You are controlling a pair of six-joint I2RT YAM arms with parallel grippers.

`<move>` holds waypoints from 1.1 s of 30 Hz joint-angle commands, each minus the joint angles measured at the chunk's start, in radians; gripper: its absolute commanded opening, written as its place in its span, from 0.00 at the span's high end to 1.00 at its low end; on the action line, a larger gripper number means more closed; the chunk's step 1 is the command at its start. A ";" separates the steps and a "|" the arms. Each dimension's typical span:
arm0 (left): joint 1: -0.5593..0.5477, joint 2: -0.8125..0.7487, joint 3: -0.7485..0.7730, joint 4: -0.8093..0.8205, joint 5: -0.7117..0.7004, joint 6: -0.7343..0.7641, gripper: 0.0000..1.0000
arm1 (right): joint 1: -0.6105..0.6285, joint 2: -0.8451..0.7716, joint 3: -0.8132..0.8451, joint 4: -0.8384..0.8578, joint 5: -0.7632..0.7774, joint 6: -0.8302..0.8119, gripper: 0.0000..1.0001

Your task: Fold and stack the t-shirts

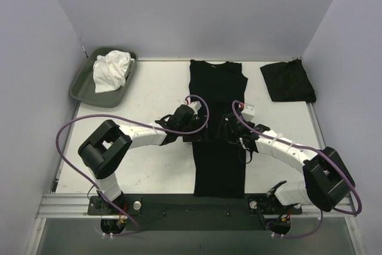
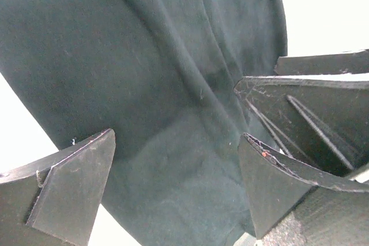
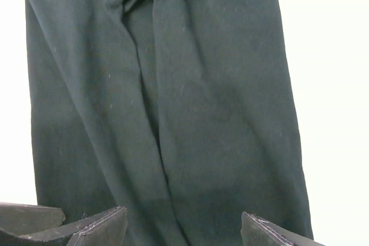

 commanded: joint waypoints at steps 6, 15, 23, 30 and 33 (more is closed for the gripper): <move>0.045 0.064 0.022 0.092 0.028 0.010 0.02 | -0.054 0.104 -0.041 0.137 -0.079 -0.021 0.21; 0.105 0.122 -0.024 0.139 0.039 -0.005 0.02 | -0.069 0.241 -0.001 0.200 -0.124 -0.021 0.21; 0.188 0.138 -0.044 0.148 0.060 0.004 0.03 | -0.089 0.354 0.090 0.203 -0.158 -0.029 0.21; 0.235 0.104 -0.024 0.164 0.112 0.021 0.03 | -0.094 0.325 0.131 0.158 -0.148 -0.050 0.21; 0.232 0.038 -0.009 0.155 0.128 0.015 0.03 | -0.084 0.240 0.134 0.096 -0.118 -0.061 0.21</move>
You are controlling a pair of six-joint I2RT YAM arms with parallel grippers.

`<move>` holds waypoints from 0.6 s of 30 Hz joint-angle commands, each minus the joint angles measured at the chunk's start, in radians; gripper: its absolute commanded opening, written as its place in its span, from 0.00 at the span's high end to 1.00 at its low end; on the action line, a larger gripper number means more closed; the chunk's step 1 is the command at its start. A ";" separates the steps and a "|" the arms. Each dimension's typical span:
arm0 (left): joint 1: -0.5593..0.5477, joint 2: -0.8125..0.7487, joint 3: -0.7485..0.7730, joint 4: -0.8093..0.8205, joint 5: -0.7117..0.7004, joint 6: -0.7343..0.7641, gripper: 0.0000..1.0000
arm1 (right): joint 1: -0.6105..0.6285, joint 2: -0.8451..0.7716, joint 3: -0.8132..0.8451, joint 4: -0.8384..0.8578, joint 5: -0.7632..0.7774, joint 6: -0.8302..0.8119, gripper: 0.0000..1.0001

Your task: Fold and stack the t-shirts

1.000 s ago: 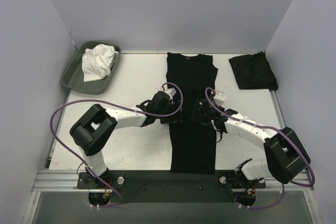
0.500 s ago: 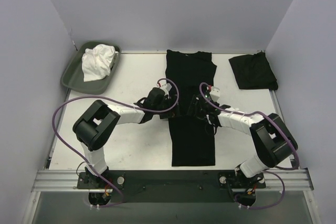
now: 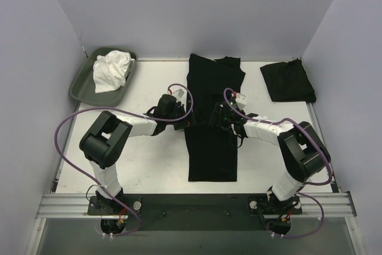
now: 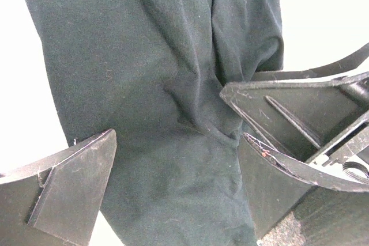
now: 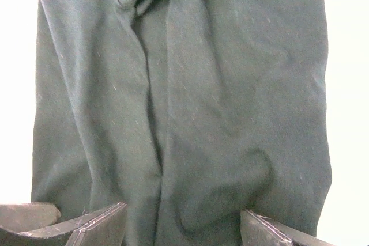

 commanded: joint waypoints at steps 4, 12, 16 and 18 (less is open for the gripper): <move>-0.012 -0.168 0.012 -0.092 0.003 0.024 0.02 | 0.055 -0.216 0.002 -0.279 0.098 -0.036 0.20; -0.137 -0.484 -0.095 -0.222 -0.076 0.011 0.03 | 0.199 -0.532 -0.081 -0.523 0.224 0.017 0.17; -0.201 -0.670 -0.283 -0.275 -0.162 -0.047 0.03 | 0.260 -0.736 -0.249 -0.586 0.215 0.143 0.17; -0.230 -0.735 -0.406 -0.275 -0.194 -0.093 0.02 | 0.312 -0.806 -0.335 -0.606 0.227 0.215 0.17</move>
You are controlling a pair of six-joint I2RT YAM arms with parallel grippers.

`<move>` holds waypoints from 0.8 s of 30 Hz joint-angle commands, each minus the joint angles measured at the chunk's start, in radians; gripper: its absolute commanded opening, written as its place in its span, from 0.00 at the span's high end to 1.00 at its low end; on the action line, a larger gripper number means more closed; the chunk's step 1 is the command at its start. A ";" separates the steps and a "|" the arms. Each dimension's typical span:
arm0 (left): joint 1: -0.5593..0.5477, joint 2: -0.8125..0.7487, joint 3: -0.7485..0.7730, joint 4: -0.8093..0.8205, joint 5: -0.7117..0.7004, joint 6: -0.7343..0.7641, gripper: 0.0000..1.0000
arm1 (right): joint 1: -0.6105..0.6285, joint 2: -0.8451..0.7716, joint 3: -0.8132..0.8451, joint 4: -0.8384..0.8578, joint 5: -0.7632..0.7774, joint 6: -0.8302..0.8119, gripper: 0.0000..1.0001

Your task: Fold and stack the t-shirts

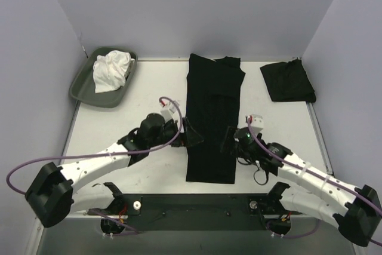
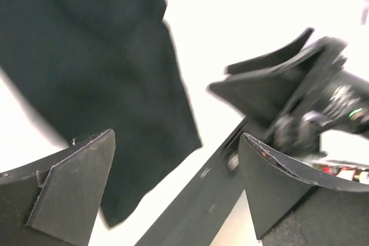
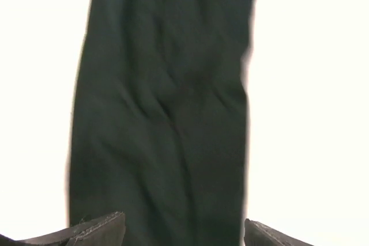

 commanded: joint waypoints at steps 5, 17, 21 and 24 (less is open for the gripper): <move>-0.094 -0.283 -0.350 -0.177 -0.170 -0.144 0.03 | 0.174 -0.287 -0.212 -0.280 0.117 0.276 0.18; -0.223 -0.356 -0.550 -0.070 -0.224 -0.302 0.03 | 0.425 -0.352 -0.323 -0.341 0.183 0.548 0.18; -0.264 -0.207 -0.524 -0.030 -0.251 -0.303 0.04 | 0.484 -0.301 -0.318 -0.344 0.212 0.595 0.19; -0.287 -0.083 -0.473 -0.024 -0.261 -0.288 0.07 | 0.512 -0.278 -0.312 -0.344 0.230 0.618 0.19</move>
